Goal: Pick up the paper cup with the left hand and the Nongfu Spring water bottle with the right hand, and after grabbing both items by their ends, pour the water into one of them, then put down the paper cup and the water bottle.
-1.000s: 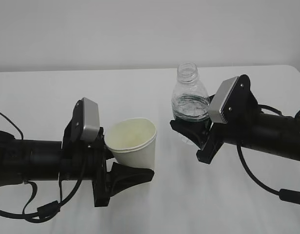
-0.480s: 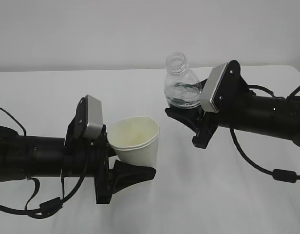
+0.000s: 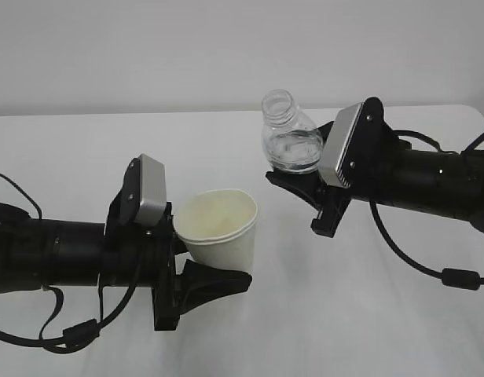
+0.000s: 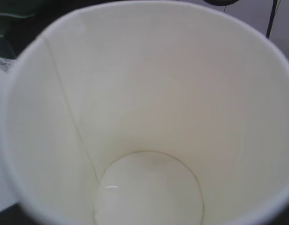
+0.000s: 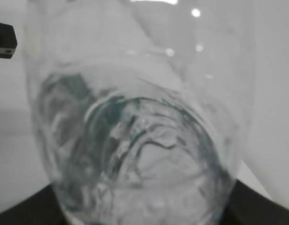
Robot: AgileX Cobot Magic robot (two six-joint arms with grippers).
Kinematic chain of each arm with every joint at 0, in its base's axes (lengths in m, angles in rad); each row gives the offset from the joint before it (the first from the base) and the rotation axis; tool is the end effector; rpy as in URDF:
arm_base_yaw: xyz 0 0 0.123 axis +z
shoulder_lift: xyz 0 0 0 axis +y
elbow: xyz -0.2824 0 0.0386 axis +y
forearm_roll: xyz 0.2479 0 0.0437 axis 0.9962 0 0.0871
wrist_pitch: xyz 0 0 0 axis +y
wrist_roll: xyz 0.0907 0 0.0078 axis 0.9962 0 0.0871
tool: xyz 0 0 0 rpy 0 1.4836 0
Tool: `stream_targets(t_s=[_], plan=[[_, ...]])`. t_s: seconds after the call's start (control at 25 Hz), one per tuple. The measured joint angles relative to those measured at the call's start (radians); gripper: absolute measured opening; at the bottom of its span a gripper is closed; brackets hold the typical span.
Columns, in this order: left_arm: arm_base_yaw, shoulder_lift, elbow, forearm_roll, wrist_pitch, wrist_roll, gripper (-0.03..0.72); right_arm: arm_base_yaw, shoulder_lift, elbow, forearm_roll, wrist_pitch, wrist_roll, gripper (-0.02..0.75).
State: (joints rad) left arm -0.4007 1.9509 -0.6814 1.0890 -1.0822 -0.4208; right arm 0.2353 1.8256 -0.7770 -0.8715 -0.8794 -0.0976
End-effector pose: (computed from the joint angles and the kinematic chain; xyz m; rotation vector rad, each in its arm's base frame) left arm 0.2545 -0.1851 0.1216 1.1856 1.5764 -0.9632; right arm 0.3184 0.1315 0.1716 -1.2079 1.3588 0.2285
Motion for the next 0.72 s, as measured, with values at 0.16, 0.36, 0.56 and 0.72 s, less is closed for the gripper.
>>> stream_targets(t_s=[0.16, 0.36, 0.56, 0.72], plan=[[0.000, 0.000, 0.000, 0.002, 0.000, 0.000, 0.456, 0.000, 0.004, 0.000, 0.000, 0.002, -0.025, 0.412], [0.000, 0.000, 0.000, 0.016, -0.015, 0.000, 0.453, 0.000, 0.026, 0.000, 0.000, 0.005, -0.053, 0.412], [0.000, 0.000, -0.002, 0.022, -0.034, 0.000, 0.453, 0.000, 0.026, 0.000, 0.000, 0.002, -0.091, 0.412], [0.000, 0.000, -0.002, 0.033, -0.034, 0.000, 0.450, 0.000, 0.026, 0.000, 0.000, -0.025, -0.104, 0.412]])
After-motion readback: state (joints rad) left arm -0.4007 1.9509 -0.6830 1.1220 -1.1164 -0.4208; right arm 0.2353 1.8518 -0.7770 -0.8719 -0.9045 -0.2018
